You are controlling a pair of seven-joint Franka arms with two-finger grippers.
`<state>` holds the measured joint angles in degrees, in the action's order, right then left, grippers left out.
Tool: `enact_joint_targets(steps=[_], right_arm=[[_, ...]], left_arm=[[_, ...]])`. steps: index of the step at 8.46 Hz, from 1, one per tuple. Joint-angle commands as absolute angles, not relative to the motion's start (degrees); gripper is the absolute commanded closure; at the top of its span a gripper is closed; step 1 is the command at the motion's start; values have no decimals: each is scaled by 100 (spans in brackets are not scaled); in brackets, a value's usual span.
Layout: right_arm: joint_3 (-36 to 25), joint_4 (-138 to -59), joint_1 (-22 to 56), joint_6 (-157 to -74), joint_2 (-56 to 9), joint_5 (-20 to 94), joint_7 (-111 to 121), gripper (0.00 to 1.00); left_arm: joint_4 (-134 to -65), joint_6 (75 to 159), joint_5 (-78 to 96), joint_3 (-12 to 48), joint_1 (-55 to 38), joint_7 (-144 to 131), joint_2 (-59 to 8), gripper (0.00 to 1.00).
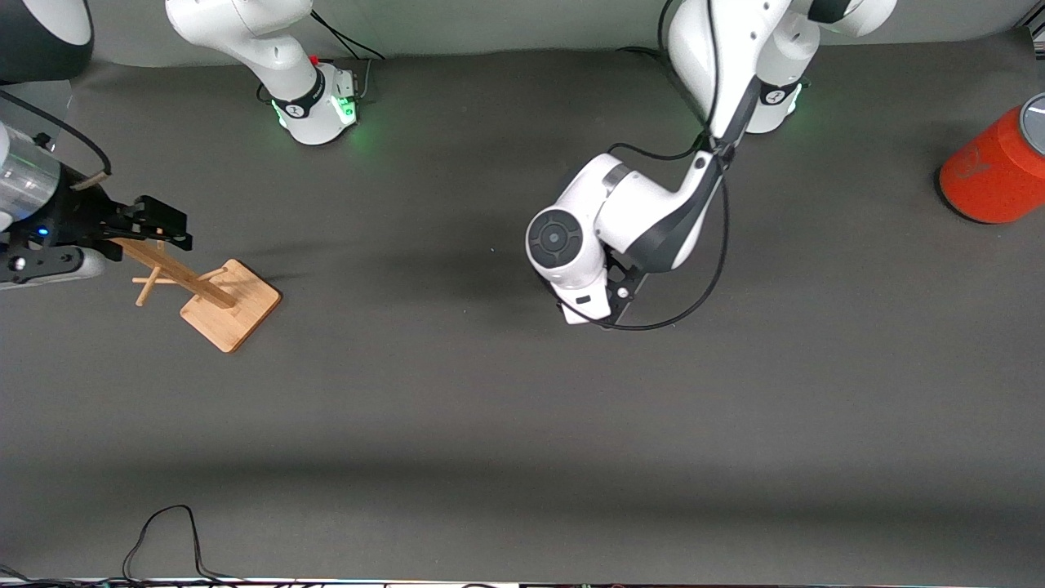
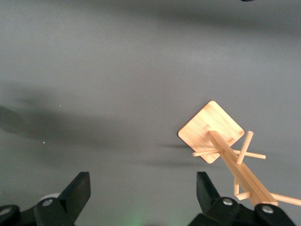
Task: Rotate and upright cup with both arms
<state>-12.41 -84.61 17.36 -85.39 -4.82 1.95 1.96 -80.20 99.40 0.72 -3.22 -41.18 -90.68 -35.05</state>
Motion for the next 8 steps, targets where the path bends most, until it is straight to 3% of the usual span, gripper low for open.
enact_joint_targets(steps=[1,6,8], right_arm=[[-1257,-8332,1749,-8525,-492,281,255,0],[-1231,-8647,1514,-8805,-353,184,237,0],[-356,-8946,507,-8833,-36,185,142,0]], left_arm=[[-7972,9564,18,-343,-3554,-7907,-3077,0],[-7971,9238,-255,-343,-1708,-4339,-2217,0],[-8278,9255,-255,-325,-1233,-3188,-1690,0]])
